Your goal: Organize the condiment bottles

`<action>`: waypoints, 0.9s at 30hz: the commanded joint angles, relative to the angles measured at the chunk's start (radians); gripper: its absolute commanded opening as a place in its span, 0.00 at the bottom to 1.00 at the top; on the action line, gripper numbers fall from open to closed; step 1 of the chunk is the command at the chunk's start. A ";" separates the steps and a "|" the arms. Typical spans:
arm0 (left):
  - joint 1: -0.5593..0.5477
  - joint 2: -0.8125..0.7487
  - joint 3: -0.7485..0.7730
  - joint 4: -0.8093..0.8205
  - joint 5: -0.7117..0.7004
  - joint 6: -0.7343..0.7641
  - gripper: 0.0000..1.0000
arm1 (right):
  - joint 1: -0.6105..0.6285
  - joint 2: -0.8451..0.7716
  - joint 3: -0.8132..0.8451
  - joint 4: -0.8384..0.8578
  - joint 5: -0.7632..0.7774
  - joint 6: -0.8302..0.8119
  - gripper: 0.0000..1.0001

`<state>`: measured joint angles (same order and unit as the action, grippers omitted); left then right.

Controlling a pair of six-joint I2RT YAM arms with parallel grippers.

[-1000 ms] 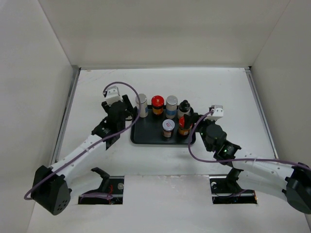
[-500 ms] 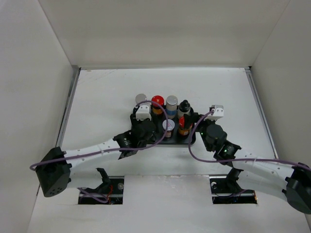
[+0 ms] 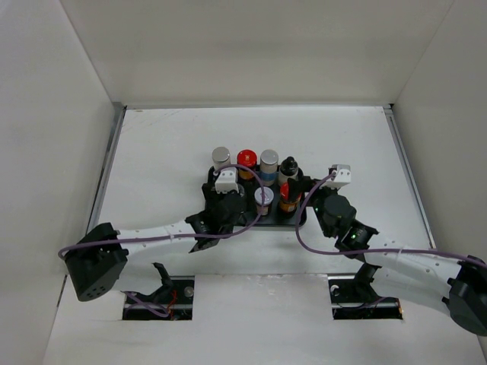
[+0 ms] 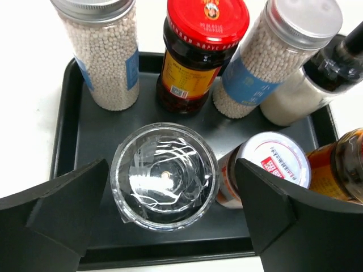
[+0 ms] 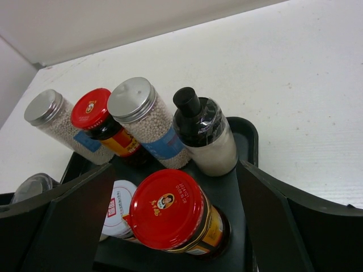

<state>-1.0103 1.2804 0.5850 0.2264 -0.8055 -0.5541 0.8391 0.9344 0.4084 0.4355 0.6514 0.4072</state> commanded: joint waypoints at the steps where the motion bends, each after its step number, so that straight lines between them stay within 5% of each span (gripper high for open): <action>1: 0.000 -0.059 -0.016 0.080 -0.032 -0.006 1.00 | -0.001 -0.019 -0.010 0.063 0.013 -0.011 0.96; 13: 0.117 -0.295 -0.028 0.065 -0.023 0.076 1.00 | -0.004 -0.068 -0.031 0.052 0.111 -0.010 1.00; 20: 0.350 -0.446 -0.123 0.022 0.055 -0.056 1.00 | -0.050 -0.121 -0.065 0.036 0.211 0.064 1.00; 27: 0.558 -0.351 -0.087 -0.149 0.205 -0.208 1.00 | -0.148 -0.132 -0.069 -0.059 0.177 0.191 1.00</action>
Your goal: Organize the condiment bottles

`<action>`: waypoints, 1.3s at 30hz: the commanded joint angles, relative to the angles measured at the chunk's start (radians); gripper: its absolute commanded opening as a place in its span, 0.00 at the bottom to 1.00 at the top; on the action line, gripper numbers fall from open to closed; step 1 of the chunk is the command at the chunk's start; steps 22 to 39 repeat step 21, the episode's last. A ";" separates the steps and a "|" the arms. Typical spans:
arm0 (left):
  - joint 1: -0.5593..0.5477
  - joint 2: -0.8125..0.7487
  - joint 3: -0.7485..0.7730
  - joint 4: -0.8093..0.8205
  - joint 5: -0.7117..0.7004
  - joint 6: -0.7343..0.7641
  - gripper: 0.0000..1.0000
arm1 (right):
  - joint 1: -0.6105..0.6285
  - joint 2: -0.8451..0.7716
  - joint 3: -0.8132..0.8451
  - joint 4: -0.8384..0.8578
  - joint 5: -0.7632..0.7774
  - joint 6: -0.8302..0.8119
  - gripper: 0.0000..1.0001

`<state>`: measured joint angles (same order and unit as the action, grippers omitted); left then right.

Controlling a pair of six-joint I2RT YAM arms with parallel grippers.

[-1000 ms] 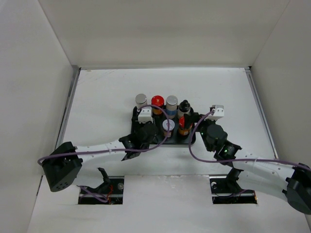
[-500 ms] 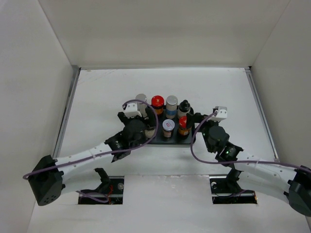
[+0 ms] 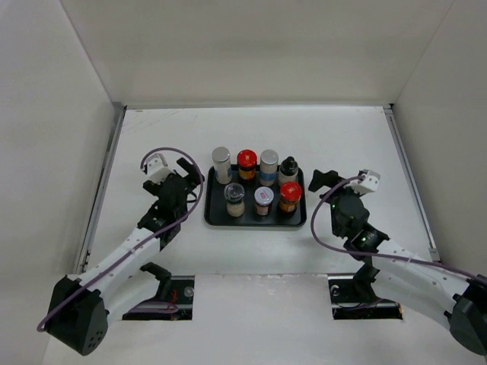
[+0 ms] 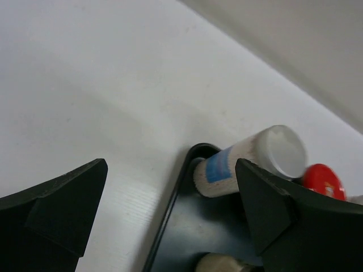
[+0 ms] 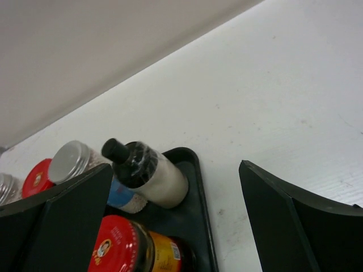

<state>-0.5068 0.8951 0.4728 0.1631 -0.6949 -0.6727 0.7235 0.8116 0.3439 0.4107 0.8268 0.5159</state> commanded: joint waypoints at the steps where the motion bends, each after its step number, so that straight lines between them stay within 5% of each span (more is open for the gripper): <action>1: 0.078 0.048 0.030 -0.100 0.122 -0.102 1.00 | -0.040 -0.014 0.000 -0.055 -0.014 0.097 1.00; 11: 0.144 0.113 0.067 -0.171 0.202 -0.137 1.00 | -0.160 0.038 0.007 -0.076 -0.222 0.161 1.00; 39: 0.147 0.125 0.116 -0.195 0.213 -0.123 1.00 | -0.169 0.041 0.017 -0.099 -0.193 0.180 1.00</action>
